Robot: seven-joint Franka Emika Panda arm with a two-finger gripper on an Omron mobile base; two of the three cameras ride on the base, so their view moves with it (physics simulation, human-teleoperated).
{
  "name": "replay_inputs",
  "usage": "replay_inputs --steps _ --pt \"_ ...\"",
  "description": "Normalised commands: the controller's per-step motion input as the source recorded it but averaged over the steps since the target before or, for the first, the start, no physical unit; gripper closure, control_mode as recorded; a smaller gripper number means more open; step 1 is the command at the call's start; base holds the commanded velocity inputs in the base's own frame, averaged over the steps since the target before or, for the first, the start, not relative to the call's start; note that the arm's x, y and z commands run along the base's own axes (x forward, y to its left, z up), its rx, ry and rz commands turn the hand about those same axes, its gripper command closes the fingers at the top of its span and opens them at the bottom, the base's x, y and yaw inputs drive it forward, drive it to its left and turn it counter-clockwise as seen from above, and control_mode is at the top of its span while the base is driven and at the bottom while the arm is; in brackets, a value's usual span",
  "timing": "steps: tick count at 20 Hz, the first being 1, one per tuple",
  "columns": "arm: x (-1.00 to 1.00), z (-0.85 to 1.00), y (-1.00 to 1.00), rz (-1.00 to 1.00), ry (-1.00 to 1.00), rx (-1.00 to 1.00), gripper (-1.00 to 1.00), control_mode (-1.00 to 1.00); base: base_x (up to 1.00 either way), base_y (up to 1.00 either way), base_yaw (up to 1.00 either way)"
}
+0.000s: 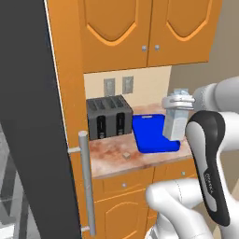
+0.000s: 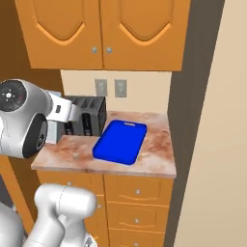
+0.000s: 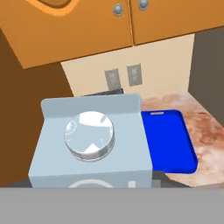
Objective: Take out the milk from the fridge and place it on the tray on the counter. Then take the sugar cube near the tray and place it in the tray.
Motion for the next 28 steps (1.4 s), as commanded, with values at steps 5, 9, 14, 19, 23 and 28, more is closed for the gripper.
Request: replay_inputs --steps 5,9,14,19,23,28 --pt "0.0 0.0 0.0 0.0 0.0 0.0 1.0 1.0 0.17 -0.82 0.37" --pt "0.0 0.0 0.0 0.0 0.0 0.0 1.0 1.0 0.06 -0.45 0.33" --pt "0.0 0.0 0.0 0.0 0.0 0.0 1.0 1.0 0.52 0.15 -0.09" --pt "0.0 0.0 0.0 0.0 0.0 0.0 1.0 1.0 0.89 -0.03 -0.27" --pt "0.0 0.0 0.0 0.0 0.0 0.0 1.0 1.0 0.56 0.12 -0.22" --pt "0.0 0.0 0.0 0.0 0.0 0.0 1.0 1.0 0.08 0.08 0.17"
